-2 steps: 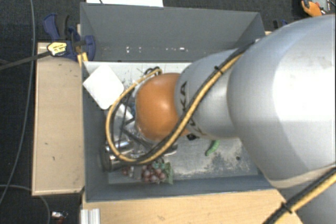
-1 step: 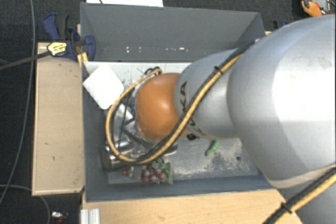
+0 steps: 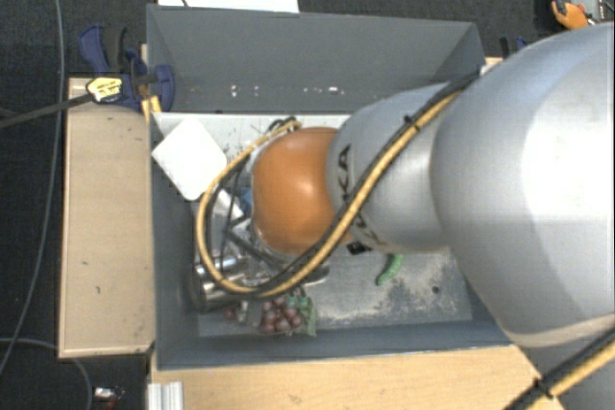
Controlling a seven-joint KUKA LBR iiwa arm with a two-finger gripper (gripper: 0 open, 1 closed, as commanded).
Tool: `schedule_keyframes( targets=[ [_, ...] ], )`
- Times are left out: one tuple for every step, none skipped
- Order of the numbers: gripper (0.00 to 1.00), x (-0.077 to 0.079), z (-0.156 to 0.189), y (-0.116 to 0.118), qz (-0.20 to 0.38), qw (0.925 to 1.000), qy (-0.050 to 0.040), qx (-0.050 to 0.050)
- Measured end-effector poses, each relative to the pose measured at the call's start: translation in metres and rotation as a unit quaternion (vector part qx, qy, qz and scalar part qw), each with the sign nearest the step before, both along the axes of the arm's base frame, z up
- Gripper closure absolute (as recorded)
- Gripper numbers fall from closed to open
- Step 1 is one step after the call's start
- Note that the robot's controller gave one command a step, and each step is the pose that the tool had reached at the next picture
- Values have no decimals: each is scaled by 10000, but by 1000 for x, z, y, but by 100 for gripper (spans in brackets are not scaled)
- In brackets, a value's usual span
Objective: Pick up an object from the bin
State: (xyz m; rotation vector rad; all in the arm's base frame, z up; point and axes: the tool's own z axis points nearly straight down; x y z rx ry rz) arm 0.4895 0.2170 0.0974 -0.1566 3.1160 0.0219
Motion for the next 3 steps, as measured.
schedule_keyframes(
  targets=[
    [100,0,40,0,-8,10000,2,2],
    [100,1,66,1,-10,10000,-26,14],
    [100,1,80,0,-20,10000,-9,8]
  ],
)
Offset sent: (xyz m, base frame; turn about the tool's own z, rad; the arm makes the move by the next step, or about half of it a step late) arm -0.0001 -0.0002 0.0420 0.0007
